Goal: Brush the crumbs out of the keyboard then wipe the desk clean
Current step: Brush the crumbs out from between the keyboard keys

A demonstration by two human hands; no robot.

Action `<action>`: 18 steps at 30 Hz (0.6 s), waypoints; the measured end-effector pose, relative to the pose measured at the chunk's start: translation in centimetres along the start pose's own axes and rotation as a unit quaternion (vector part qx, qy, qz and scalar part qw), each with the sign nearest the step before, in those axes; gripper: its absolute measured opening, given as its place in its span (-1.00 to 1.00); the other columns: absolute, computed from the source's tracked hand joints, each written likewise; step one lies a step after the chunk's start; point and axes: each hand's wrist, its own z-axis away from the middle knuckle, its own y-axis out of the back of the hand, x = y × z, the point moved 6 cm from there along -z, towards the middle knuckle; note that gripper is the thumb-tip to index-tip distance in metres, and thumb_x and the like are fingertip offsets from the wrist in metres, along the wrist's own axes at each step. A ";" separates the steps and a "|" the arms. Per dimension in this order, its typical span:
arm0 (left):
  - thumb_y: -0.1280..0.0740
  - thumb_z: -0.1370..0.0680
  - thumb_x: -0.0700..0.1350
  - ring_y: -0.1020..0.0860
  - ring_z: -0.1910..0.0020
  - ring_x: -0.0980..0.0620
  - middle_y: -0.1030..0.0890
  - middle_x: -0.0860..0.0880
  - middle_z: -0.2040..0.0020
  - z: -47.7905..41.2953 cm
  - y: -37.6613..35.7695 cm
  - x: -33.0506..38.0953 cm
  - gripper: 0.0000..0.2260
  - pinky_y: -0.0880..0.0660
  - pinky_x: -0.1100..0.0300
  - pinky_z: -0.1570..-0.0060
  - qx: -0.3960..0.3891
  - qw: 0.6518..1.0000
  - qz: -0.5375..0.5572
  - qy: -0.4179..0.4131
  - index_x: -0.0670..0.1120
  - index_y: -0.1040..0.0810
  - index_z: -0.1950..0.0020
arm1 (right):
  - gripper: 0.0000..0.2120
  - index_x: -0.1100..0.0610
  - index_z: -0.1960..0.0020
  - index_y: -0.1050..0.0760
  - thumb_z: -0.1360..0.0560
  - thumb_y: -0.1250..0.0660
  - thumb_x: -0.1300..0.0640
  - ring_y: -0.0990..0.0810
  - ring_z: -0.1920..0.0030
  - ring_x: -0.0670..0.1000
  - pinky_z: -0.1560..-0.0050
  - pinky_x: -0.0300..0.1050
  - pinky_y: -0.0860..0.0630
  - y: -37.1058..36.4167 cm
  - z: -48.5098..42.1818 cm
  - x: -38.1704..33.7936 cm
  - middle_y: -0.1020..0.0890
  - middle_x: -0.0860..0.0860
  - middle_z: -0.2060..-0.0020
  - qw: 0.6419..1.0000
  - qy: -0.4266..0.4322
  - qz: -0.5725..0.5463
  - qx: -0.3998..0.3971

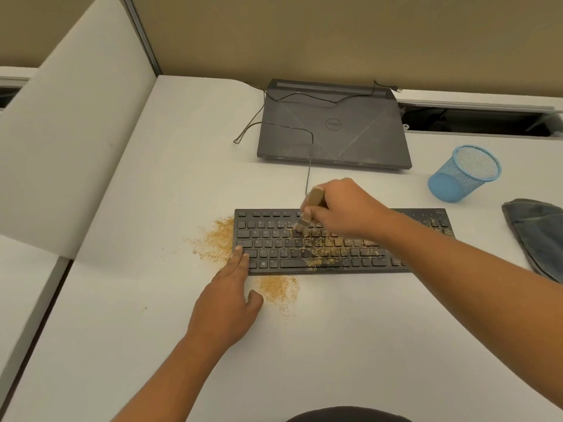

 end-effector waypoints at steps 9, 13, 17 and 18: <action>-0.21 -0.57 -0.02 -0.20 -0.51 0.16 0.09 0.21 -0.57 0.0 -0.1 -0.1 -0.39 -0.39 0.20 -0.30 0.001 1.000 0.003 -0.004 0.01 -0.10 -0.60 | -0.84 0.14 -0.01 -0.59 -0.58 -0.31 0.06 -0.61 0.12 0.05 0.10 0.00 -0.59 -0.4 -1.7 -1.8 -0.64 0.03 0.14 0.998 0.021 0.054 -0.022; -0.21 -0.58 -0.02 -0.18 -0.52 0.17 0.08 0.19 -0.58 -0.1 -0.1 0.0 -0.39 -0.36 0.22 -0.31 0.001 1.000 0.000 -0.005 0.00 -0.09 -0.60 | -0.85 0.13 -0.03 -0.59 -0.59 -0.31 0.07 -0.60 0.08 0.04 0.08 -0.03 -0.57 -1.6 -2.1 -2.8 -0.63 0.03 0.09 0.996 0.031 0.065 -0.058; -0.20 -0.58 -0.02 -0.20 -0.51 0.17 0.07 0.19 -0.58 -0.1 0.0 -0.1 -0.39 -0.37 0.22 -0.30 0.003 1.000 0.002 -0.006 0.01 -0.09 -0.60 | -0.86 0.14 -0.01 -0.56 -0.59 -0.31 0.08 -0.56 0.16 0.00 0.25 -0.16 -0.45 -1.0 -2.2 -3.3 -0.60 -0.01 0.16 0.989 0.043 0.105 -0.097; -0.20 -0.57 -0.02 -0.20 -0.51 0.17 0.07 0.19 -0.58 -0.1 0.0 -0.1 -0.39 -0.38 0.22 -0.29 0.003 1.000 0.004 -0.005 0.01 -0.09 -0.60 | -0.89 0.12 0.00 -0.58 -0.58 -0.30 0.11 -0.58 0.13 -0.01 0.20 -0.15 -0.49 -0.6 -2.5 -3.3 -0.62 -0.02 0.15 0.993 0.042 0.084 -0.067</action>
